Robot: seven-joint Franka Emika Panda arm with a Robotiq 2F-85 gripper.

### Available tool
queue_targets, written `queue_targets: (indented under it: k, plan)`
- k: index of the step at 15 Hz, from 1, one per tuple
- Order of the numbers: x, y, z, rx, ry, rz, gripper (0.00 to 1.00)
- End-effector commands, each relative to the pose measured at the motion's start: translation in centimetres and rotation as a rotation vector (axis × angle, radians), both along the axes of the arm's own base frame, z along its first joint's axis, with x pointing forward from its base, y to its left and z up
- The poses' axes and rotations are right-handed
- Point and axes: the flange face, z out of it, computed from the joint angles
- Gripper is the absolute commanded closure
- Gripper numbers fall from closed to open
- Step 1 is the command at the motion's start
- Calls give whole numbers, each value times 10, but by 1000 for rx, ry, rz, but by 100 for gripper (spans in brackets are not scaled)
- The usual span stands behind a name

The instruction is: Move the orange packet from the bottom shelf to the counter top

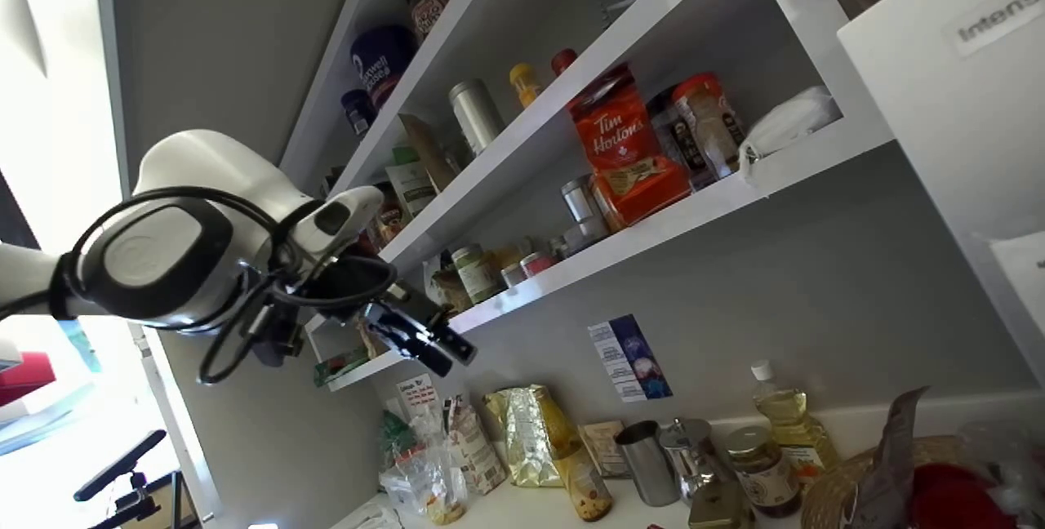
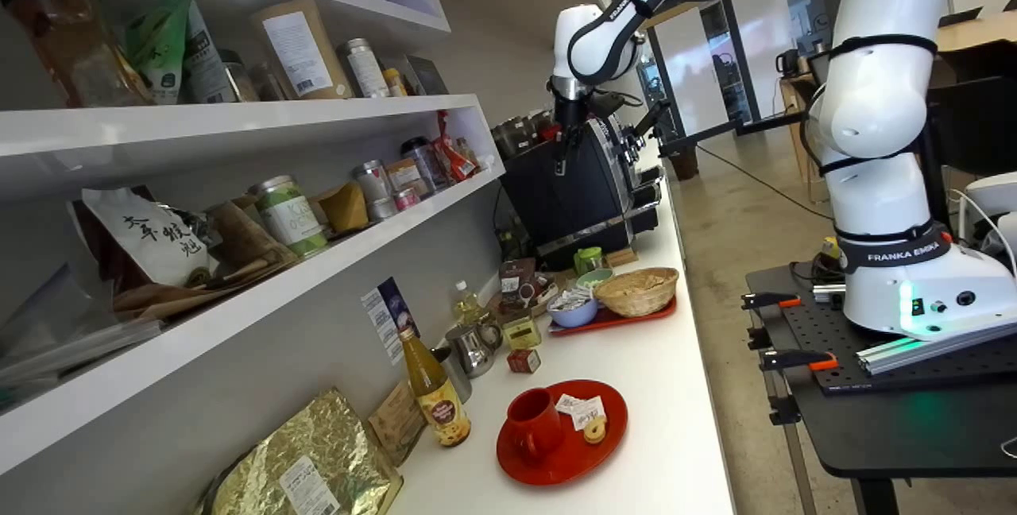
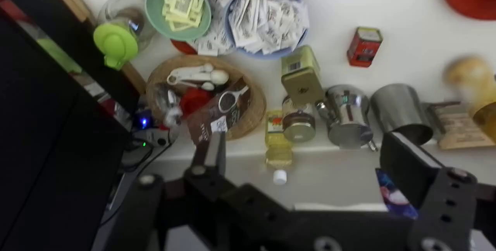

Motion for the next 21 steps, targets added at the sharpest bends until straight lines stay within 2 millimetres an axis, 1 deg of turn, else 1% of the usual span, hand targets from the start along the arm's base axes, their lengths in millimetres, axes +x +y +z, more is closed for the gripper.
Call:
queue_targets:
  k: [1, 2, 5, 7, 9, 13, 17, 21]
  plan:
    - [50, -9, -5, -75, -157, -12, 0]
    - [63, -9, -7, -92, -194, -9, 0]
    - [104, -12, -1, -135, -285, 2, 0]
    - [130, -16, 8, -156, -332, 1, 0]
    - [149, -19, 20, -179, -366, 3, 0]
    - [176, -24, 43, -221, -418, 11, 0]
    - [194, -21, 65, -254, -471, 27, 0]
    - [213, -23, 75, -255, -505, 22, 0]
